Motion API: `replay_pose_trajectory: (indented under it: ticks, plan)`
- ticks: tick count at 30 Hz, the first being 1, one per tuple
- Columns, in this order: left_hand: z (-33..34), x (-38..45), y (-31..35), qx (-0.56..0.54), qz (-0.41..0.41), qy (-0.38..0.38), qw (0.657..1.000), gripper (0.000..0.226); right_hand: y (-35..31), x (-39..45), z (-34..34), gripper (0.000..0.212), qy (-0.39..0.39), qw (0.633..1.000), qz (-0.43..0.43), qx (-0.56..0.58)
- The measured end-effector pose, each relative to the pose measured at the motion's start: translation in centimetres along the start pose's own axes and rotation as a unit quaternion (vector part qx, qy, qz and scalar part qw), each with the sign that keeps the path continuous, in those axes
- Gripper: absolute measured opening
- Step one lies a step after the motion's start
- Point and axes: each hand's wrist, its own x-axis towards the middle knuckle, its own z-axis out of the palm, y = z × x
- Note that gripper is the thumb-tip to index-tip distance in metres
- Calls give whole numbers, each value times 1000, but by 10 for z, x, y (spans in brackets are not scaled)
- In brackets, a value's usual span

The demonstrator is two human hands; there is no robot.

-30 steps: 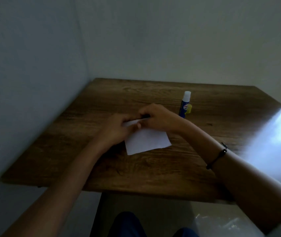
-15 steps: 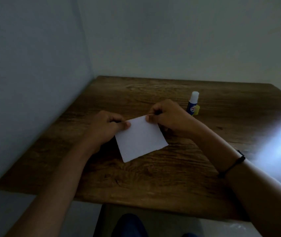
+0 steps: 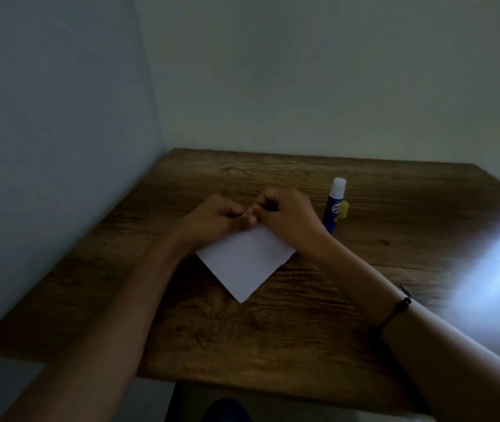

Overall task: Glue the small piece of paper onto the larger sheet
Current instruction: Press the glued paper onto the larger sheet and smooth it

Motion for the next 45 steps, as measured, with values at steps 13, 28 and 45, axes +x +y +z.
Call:
replay_pose_trajectory:
  ticks: [13,28,45]
  plan:
    - [-15,-7,-2,-194,-99,114,969,13,1,-1,-9,11,-27,999,21,2]
    - [-15,-13,-5,-115,-65,-32,991,15,-5,-3,-7,12,-26,997,-4,71]
    - [-29,-16,-5,-152,-36,57,986,13,-4,-2,-13,9,-116,993,-2,19]
